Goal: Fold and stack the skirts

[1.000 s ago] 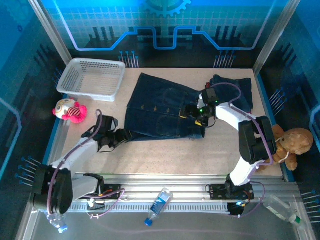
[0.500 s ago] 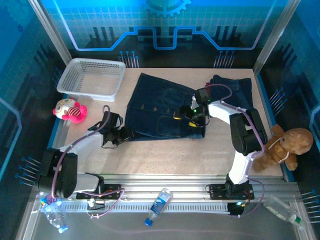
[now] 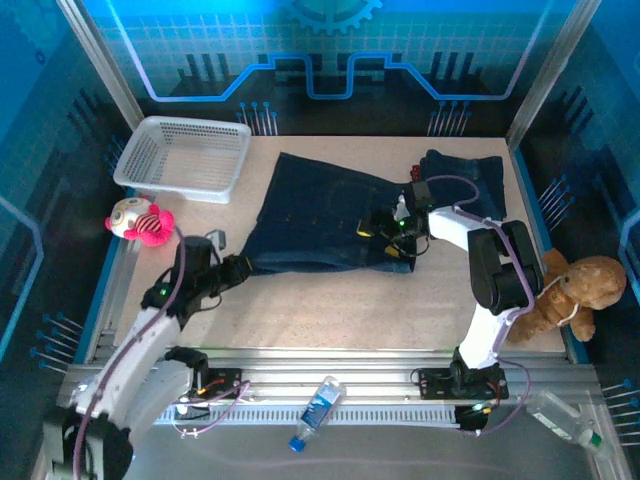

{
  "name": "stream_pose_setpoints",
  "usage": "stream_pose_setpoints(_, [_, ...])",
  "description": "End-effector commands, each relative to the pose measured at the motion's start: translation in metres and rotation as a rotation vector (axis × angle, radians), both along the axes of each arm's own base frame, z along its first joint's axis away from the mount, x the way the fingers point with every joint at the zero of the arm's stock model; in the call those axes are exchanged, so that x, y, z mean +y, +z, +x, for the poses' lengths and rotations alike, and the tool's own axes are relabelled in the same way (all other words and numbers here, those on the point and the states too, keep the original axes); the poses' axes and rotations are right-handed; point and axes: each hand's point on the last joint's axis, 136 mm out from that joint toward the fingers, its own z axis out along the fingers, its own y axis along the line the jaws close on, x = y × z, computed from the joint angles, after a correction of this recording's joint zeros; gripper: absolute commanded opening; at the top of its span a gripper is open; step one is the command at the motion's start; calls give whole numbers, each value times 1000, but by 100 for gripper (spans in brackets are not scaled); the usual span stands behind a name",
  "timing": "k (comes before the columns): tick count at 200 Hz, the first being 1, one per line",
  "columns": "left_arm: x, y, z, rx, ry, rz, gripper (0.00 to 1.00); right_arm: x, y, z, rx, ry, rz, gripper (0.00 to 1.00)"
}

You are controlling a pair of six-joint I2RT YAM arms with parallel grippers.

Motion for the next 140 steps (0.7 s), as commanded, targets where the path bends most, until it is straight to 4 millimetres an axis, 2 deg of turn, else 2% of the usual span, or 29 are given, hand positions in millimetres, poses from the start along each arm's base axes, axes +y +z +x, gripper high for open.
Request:
stream_pose_setpoints(1, [30, -34, -28, 109, 180, 31, 41, -20, -14, -17, 91, -54, -70, 100])
stream_pose_setpoints(7, [32, -30, -28, 82, 196, 20, 56, -20, -8, -15, 77, -51, -65, 100])
stream_pose_setpoints(11, [34, -27, -28, 65, 205, 14, 61, -20, -4, -14, 70, -49, -64, 100])
stream_pose_setpoints(23, [35, -17, -25, 5, 215, -3, 65, -19, 10, -13, 41, -39, -63, 100])
stream_pose_setpoints(33, [35, -9, -22, -43, 217, -22, 72, -20, 23, -14, 16, -30, -67, 100])
stream_pose_setpoints(60, [18, 6, -8, -99, 190, -141, 76, -32, 44, -31, -10, -21, -133, 100])
stream_pose_setpoints(79, [5, -1, -2, -7, 172, -213, 82, -55, 44, -52, 7, -55, -236, 100])
stream_pose_setpoints(100, [-3, -23, -3, 171, 202, -235, 91, -79, 34, -78, 47, -96, -314, 100])
stream_pose_setpoints(115, [-7, -36, -6, 278, 233, -254, 99, -85, 28, -91, 77, -109, -305, 95])
stream_pose_setpoints(131, [-9, -46, -11, 370, 268, -259, 99, -88, 25, -98, 88, -126, -302, 88])
stream_pose_setpoints(140, [-10, -49, -14, 402, 281, -259, 99, -89, 16, -108, 117, -133, -304, 86])
